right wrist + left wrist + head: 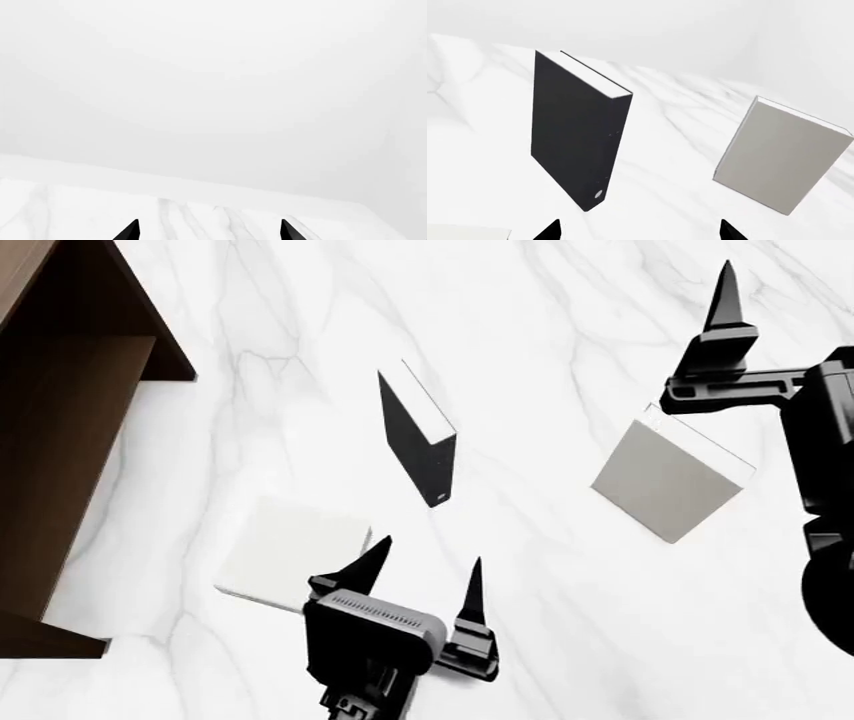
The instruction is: Pick up the book on the right and place it under the cabinet shelf.
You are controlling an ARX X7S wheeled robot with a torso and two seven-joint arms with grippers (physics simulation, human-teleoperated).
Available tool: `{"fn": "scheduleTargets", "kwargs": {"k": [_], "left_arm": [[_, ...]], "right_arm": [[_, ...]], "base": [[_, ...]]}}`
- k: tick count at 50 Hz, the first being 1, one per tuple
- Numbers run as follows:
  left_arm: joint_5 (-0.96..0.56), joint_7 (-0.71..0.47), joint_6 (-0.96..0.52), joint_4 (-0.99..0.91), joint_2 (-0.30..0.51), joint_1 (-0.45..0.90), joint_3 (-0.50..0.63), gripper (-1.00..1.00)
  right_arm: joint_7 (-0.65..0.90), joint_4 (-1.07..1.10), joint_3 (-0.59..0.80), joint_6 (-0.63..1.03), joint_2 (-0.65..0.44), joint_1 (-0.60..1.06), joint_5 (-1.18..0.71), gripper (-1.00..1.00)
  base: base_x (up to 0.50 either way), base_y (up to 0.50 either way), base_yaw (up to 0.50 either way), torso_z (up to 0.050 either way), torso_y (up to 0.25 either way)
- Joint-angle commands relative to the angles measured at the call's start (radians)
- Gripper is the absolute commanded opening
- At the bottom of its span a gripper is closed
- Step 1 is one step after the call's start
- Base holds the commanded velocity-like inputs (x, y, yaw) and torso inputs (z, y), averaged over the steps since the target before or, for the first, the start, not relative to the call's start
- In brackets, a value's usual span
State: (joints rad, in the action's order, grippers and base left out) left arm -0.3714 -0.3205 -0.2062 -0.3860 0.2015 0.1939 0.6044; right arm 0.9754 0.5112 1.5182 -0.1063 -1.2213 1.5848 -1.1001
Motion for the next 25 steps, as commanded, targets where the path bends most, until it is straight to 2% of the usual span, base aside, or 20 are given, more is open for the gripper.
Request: {"fn": "scheduleTargets", "kwargs": {"k": [1, 25], "left_arm": [[-0.011, 0.006, 0.035, 0.056, -0.026, -0.014, 0.015, 1.0], [-0.052, 0.02, 0.12, 0.246, -0.08, 0.001, -0.009, 1.0]], "right_arm": [[-0.002, -0.007, 0.0, -0.008, 0.002, -0.013, 0.006, 1.0], [-0.004, 0.003, -0.01, 0.004, -0.005, -0.012, 0.0, 1.0]], "base": [[0.0, 0.0, 0.0, 0.0, 0.0], [0.0, 0.0, 0.0, 0.0, 0.0]]}}
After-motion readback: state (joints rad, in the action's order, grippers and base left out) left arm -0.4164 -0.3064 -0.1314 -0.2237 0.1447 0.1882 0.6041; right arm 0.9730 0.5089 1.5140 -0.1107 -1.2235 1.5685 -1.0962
